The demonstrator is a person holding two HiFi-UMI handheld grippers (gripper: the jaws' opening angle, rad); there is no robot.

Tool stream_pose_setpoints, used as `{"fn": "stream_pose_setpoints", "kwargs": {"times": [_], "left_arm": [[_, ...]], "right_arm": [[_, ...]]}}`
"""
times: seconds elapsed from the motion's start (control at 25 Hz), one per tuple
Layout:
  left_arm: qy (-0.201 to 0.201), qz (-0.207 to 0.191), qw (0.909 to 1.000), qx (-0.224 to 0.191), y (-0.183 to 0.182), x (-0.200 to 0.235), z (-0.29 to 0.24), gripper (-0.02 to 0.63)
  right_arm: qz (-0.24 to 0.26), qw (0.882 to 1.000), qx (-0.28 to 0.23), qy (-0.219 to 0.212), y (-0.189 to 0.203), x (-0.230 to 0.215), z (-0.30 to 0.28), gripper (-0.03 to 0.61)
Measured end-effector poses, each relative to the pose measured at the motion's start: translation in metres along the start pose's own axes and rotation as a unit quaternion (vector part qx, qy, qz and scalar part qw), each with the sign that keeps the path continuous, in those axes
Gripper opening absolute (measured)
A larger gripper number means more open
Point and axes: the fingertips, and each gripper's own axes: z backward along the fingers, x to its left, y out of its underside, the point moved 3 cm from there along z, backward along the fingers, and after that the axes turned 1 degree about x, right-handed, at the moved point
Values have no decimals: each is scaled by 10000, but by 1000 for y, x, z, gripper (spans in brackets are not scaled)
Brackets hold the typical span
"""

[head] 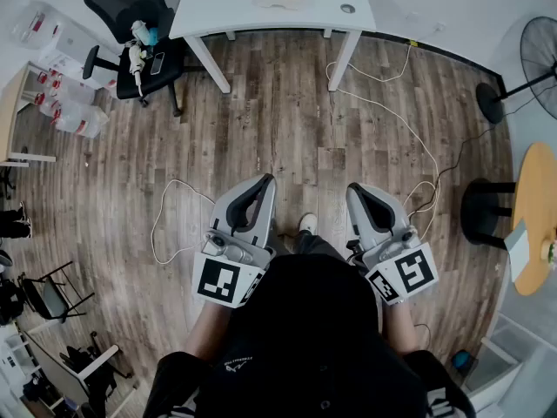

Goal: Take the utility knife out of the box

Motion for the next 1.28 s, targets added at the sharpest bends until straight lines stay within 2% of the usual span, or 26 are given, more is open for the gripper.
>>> {"fn": "stream_pose_setpoints", "kwargs": {"times": [0.12, 0.36, 0.56, 0.96, 1.28], "left_arm": [[-107, 218, 9997, 23, 1, 0, 23, 5], [-168, 288, 9994, -6, 5, 10, 51, 5], [-237, 313, 9992, 93, 10, 25, 64, 5], [-317, 142, 9994, 54, 3, 16, 52, 5], [-445, 50, 9990, -27, 4, -14, 22, 5]], "right_arm": [[-40, 9999, 83, -43, 0, 17, 6, 4], [-129, 9995, 270, -107, 12, 46, -5, 5], [-118, 9999, 71, -80, 4, 61, -11, 5], [-154, 9998, -64, -100, 0, 43, -6, 3], [14, 9999, -109, -107, -1, 2, 22, 5]]}}
